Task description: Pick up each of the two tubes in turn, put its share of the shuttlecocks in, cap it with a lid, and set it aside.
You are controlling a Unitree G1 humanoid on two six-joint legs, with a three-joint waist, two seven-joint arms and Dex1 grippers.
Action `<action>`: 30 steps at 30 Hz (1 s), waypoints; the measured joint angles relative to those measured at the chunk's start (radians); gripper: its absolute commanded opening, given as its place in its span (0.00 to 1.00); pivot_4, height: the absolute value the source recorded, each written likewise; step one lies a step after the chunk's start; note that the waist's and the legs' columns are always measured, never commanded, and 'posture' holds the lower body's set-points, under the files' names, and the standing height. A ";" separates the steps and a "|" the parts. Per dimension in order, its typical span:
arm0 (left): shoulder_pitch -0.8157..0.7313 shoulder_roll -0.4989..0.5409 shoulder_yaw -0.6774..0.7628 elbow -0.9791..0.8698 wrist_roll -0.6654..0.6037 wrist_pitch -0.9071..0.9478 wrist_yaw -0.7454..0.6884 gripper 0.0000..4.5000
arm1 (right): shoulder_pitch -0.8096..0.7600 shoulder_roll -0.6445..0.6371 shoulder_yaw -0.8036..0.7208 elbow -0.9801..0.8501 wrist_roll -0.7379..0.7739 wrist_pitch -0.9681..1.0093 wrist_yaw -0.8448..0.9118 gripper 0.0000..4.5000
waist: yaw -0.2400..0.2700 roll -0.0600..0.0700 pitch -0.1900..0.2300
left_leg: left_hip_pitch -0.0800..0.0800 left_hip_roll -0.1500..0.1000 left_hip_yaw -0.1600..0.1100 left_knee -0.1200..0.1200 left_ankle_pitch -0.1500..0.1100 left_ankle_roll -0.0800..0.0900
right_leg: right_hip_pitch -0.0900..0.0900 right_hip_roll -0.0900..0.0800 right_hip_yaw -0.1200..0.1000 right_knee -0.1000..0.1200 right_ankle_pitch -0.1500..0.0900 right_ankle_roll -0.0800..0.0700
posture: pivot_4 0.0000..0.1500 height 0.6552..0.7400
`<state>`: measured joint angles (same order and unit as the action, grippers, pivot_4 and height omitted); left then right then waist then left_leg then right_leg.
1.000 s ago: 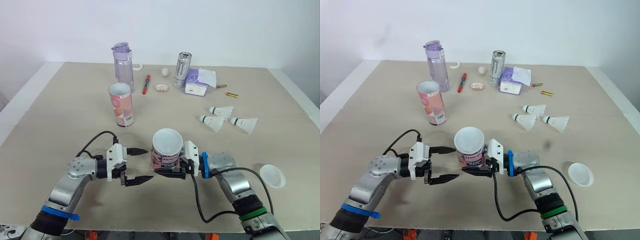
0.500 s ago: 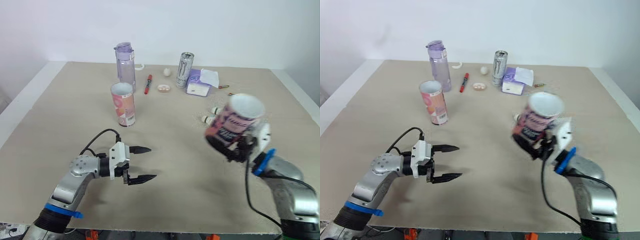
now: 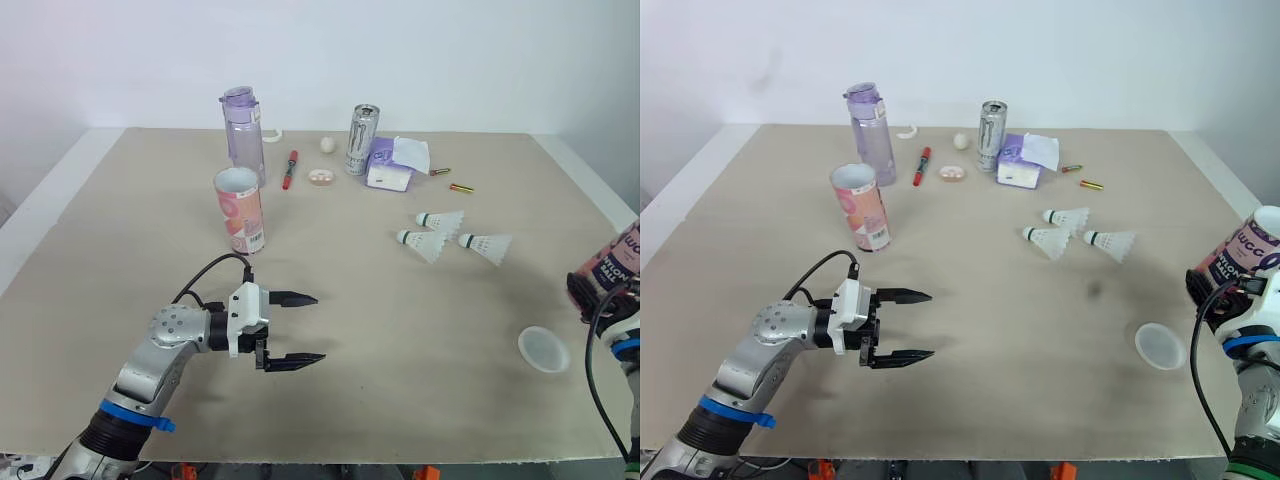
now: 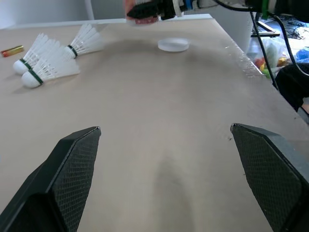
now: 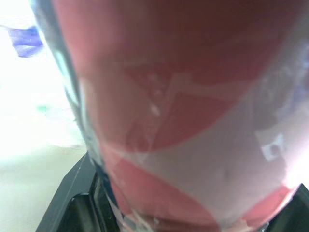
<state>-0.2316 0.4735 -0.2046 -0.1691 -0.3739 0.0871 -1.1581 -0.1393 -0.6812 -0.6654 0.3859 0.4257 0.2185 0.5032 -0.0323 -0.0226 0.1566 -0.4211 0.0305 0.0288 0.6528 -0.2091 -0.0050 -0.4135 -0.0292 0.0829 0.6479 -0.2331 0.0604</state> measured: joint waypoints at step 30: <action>0.016 -0.004 -0.005 0.063 0.019 -0.071 -0.011 1.00 | -0.091 -0.075 0.073 0.398 -0.058 -0.184 0.017 0.98 | -0.014 0.001 0.000 | 0.004 -0.002 0.000 0.000 0.000 0.000 | 0.006 0.001 0.006 -0.002 -0.001 0.002 | 1.00 1.00</action>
<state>-0.2157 0.4699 -0.2097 -0.1063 -0.3551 0.0159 -1.1690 -0.2300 -0.7565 -0.5926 0.7835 0.3676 0.0347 0.5204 -0.0464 -0.0219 0.1569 -0.4168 0.0285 0.0288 0.6526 -0.2093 -0.0049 -0.4077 -0.0279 0.0889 0.6462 -0.2346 0.0628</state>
